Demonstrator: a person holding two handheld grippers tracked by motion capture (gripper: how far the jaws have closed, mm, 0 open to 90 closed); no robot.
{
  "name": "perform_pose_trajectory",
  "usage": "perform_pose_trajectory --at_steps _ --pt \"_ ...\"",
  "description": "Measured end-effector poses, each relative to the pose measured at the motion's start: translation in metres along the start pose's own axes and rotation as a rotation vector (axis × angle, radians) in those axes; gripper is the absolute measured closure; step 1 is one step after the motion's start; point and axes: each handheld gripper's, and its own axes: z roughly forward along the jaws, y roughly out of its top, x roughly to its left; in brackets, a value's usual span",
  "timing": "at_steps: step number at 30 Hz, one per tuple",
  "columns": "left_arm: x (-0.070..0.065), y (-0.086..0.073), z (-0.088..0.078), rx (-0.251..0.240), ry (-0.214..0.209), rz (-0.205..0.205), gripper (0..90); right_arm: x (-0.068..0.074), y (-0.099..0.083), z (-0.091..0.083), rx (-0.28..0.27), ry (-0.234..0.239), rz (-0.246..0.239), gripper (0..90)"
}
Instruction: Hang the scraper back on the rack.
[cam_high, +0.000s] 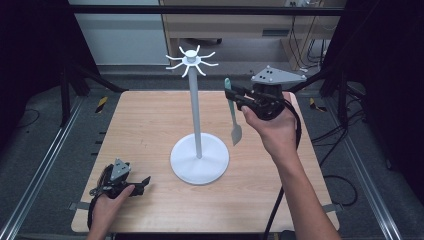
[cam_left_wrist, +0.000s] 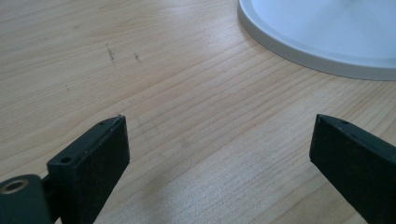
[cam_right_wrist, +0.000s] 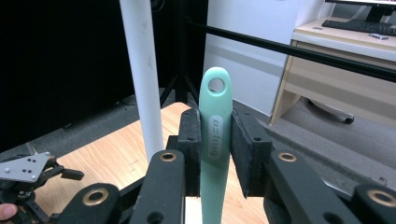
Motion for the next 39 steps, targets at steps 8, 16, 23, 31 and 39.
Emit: perform_pose_trajectory --at_steps 8,16,23,31,39 --pt "0.0 0.0 0.0 -0.001 0.001 0.0 4.4 0.006 0.007 -0.004 -0.023 0.007 -0.012 74.6" --pt "0.0 0.0 0.0 -0.001 0.001 -0.001 4.4 0.008 0.015 -0.006 -0.038 0.013 -0.016 74.6" --pt "0.0 0.0 0.0 -0.004 0.0 -0.003 4.4 0.01 0.021 -0.007 -0.048 0.016 -0.026 74.6" --pt "-0.001 0.0 0.001 -0.004 0.0 -0.004 4.4 0.01 0.028 -0.008 -0.06 0.022 -0.03 74.6" --pt "-0.001 0.0 0.001 -0.003 -0.002 -0.002 4.4 0.01 0.037 -0.007 -0.076 0.035 -0.029 74.5"
